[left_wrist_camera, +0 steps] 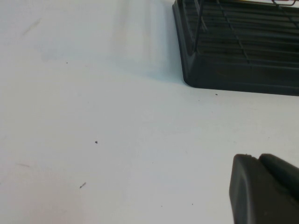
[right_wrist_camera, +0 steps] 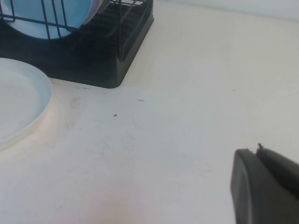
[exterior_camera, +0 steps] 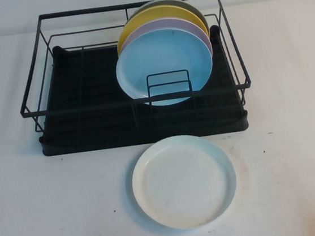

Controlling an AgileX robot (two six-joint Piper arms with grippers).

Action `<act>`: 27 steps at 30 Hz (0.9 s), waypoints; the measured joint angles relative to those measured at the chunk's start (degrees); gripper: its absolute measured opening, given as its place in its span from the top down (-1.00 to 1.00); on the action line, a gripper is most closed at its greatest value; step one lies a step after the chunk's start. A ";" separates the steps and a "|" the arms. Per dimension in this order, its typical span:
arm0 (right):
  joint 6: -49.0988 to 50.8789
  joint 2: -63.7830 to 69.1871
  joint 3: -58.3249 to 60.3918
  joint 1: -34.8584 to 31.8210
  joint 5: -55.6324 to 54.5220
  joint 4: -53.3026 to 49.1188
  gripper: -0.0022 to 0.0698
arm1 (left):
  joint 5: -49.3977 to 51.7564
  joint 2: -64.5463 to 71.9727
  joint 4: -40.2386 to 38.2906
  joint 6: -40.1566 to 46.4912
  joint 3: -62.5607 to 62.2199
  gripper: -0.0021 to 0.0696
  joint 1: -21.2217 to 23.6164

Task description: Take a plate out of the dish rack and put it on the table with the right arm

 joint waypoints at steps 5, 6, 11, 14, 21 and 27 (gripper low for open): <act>0.00 0.00 0.00 0.00 0.70 -3.94 0.99 | 0.00 0.00 0.00 0.00 0.00 0.96 0.00; 0.00 0.00 0.00 0.00 1.08 -4.64 0.99 | 0.00 0.00 0.00 0.00 0.00 0.96 0.00; 4.91 0.00 0.00 0.00 2.39 -8.31 0.99 | 0.00 0.00 0.00 0.00 0.00 0.96 0.00; 9.62 0.00 0.00 0.00 2.39 -10.69 0.99 | 0.00 0.00 0.00 0.00 0.00 0.96 0.00; 11.69 0.00 0.00 0.00 2.39 -11.68 0.99 | 0.00 0.00 0.00 0.00 0.00 0.96 0.00; 11.72 0.00 0.00 0.00 2.39 -11.77 0.99 | 0.00 0.00 0.00 0.00 0.00 0.96 0.00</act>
